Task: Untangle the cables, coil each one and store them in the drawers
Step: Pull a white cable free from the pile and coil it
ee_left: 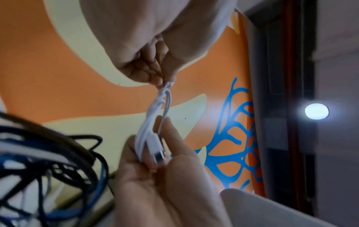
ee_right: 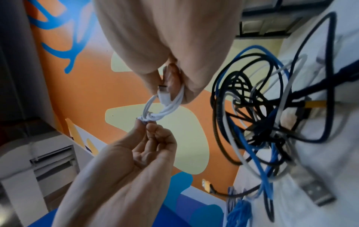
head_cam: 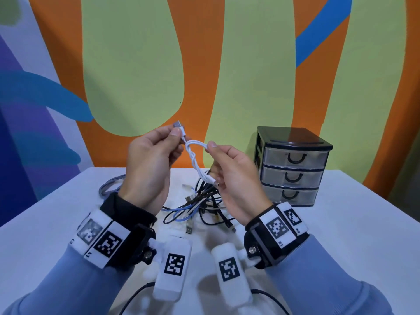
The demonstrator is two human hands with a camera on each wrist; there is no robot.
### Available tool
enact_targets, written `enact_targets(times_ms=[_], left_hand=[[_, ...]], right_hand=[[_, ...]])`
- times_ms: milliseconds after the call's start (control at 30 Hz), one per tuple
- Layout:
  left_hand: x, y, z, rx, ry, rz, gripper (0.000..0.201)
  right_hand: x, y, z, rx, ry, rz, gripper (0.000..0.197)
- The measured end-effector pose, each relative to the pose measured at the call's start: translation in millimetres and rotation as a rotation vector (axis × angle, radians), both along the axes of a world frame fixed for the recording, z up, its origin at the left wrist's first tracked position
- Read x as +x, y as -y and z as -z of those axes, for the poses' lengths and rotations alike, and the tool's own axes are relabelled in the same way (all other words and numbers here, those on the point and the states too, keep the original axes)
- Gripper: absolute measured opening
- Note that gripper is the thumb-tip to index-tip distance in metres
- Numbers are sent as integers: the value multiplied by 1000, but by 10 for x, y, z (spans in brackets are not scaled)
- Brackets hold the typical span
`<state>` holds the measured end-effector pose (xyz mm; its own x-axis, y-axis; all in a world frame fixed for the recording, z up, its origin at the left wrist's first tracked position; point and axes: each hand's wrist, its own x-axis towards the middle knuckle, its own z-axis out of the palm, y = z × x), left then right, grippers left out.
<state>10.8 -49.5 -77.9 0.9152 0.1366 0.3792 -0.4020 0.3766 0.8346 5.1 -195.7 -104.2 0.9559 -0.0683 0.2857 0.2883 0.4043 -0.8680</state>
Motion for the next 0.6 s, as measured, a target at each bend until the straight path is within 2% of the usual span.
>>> enact_targets(times_ms=[133, 200, 233, 333, 367, 433, 600], left_hand=[[-41, -18, -12, 273, -32, 105, 25], [-36, -50, -5, 396, -34, 89, 32], [-21, -68, 0, 420, -22, 51, 31], [48, -142, 6, 338, 20, -52, 26], [66, -166, 4, 316, 38, -70, 25], [80, -191, 2, 308, 78, -89, 27], [53, -146, 5, 359, 158, -109, 25]], right_hand=[[44, 89, 34, -87, 47, 142, 10], [33, 102, 23, -47, 51, 113, 7], [19, 100, 18, -31, 56, 90, 12], [-10, 86, 40, -148, 24, 128, 40], [-14, 76, 51, -207, 8, 160, 44], [-16, 71, 67, -236, -2, 179, 38], [-1, 91, 59, -83, -40, 133, 15]])
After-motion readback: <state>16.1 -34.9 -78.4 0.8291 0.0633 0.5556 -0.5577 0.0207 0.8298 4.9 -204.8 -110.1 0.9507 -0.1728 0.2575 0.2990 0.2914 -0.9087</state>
